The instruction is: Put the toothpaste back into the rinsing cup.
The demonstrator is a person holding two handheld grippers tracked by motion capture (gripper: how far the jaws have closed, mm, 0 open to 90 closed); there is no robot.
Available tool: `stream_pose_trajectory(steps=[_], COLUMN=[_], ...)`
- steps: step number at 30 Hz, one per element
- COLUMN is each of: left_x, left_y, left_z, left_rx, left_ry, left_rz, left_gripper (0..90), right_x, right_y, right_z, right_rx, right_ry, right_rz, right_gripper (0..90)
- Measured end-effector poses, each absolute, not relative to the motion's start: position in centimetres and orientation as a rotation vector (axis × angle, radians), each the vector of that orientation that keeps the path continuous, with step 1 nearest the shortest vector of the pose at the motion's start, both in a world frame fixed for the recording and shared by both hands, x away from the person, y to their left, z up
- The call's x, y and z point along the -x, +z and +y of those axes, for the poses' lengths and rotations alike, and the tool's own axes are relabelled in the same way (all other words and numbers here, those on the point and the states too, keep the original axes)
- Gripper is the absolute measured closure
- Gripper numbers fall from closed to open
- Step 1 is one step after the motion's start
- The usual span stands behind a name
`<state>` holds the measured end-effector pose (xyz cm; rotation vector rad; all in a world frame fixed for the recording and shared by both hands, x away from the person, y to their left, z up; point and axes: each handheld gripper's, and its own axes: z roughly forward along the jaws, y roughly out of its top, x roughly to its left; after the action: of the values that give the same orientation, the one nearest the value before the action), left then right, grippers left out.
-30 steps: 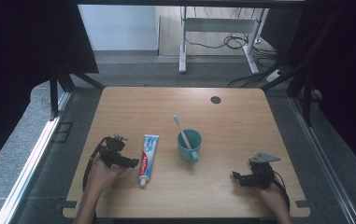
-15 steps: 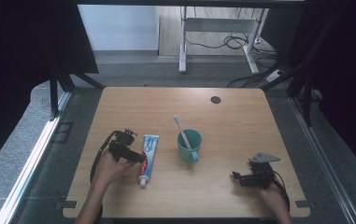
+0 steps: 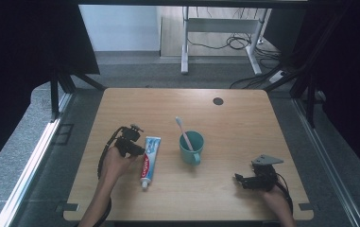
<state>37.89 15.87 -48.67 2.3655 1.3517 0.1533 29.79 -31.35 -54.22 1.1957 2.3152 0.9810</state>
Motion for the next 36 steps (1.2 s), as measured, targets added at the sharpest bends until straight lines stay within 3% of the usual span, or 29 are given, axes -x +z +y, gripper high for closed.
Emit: stream_pose_trajectory(steps=[1, 3, 22, 36], left_x=[-38.3, -38.5, -41.0, -41.5], left_y=[-48.9, -49.0, -50.9, -50.8], left_z=[15.9, 15.9, 15.5, 12.6], left_rx=[-2.366, -2.369, -2.329, -2.349], left_ry=[0.156, 0.163, 0.091, 0.039], left_rz=[1.358, 1.363, 1.433, 1.333], left_gripper=[88.2, 89.6, 89.8, 89.8], right_x=[-29.8, -29.8, -29.8, -29.8], right_y=[-54.2, -54.2, -54.2, -54.2], right_z=[-31.3, -31.3, -31.3, -31.3], right_rx=[-1.198, -1.195, -1.195, -1.196], right_ry=[0.981, 0.981, 0.981, 0.981], right_rz=[2.315, 2.315, 2.315, 2.315], right_gripper=[7.4, 7.4, 7.4, 7.4])
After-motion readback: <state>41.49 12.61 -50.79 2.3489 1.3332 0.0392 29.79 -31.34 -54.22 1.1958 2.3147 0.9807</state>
